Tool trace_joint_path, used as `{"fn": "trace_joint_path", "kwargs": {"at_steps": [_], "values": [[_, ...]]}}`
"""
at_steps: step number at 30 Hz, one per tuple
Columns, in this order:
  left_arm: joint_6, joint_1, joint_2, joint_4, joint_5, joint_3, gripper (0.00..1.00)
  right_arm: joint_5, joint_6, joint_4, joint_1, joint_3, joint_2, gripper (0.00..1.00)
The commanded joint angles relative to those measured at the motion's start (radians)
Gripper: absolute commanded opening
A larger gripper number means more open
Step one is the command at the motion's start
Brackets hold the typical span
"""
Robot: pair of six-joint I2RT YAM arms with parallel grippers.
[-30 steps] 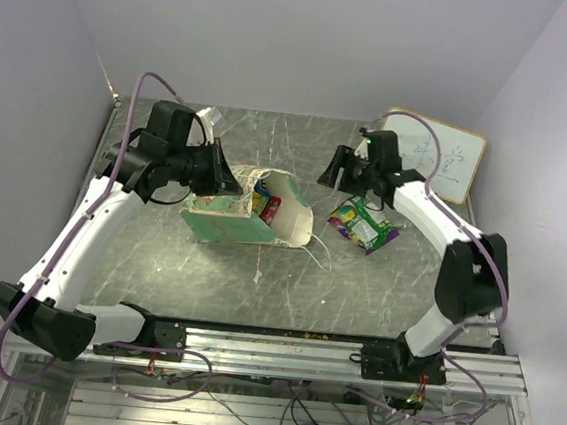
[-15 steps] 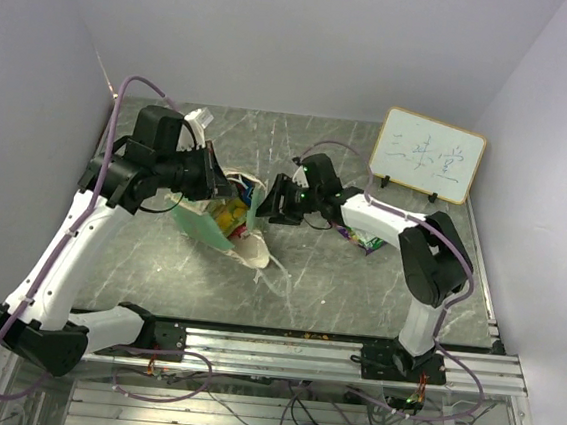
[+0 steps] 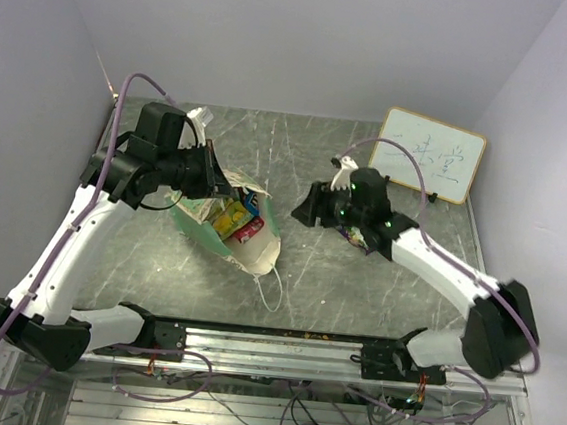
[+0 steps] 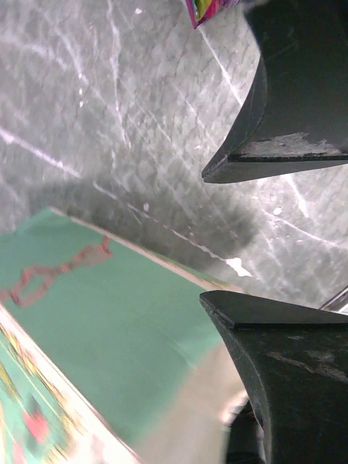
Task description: Take the snacks out of the paper bag
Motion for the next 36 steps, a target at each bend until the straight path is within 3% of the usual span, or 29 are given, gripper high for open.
{"fn": "trace_joint_path", "kwargs": {"at_steps": [1,4,7,12,14,23,31,36], "values": [[0.008,-0.009,0.002,-0.005,-0.021,0.036,0.07,-0.057,-0.231,0.219,0.057,-0.158,-0.188,0.62],[0.001,-0.009,0.006,0.000,-0.017,0.033,0.07,-0.044,-0.217,0.361,0.141,-0.212,-0.234,0.63],[-0.004,-0.009,0.017,0.002,-0.009,0.036,0.07,0.061,-0.076,0.455,0.262,-0.205,-0.194,0.62],[-0.012,-0.009,0.036,0.002,-0.011,0.062,0.07,0.341,0.138,0.566,0.420,-0.191,-0.066,0.52],[-0.019,-0.009,0.040,0.009,-0.008,0.065,0.07,0.384,0.179,0.630,0.442,-0.217,-0.017,0.47],[-0.076,-0.010,0.043,0.100,0.041,0.024,0.07,0.520,0.288,0.532,0.478,-0.138,0.161,0.34],[-0.099,-0.012,0.058,0.134,0.067,0.014,0.07,0.696,0.321,0.455,0.512,-0.040,0.286,0.38],[-0.096,-0.013,0.054,0.131,0.064,0.004,0.07,0.775,0.354,0.463,0.512,-0.006,0.345,0.50]]}}
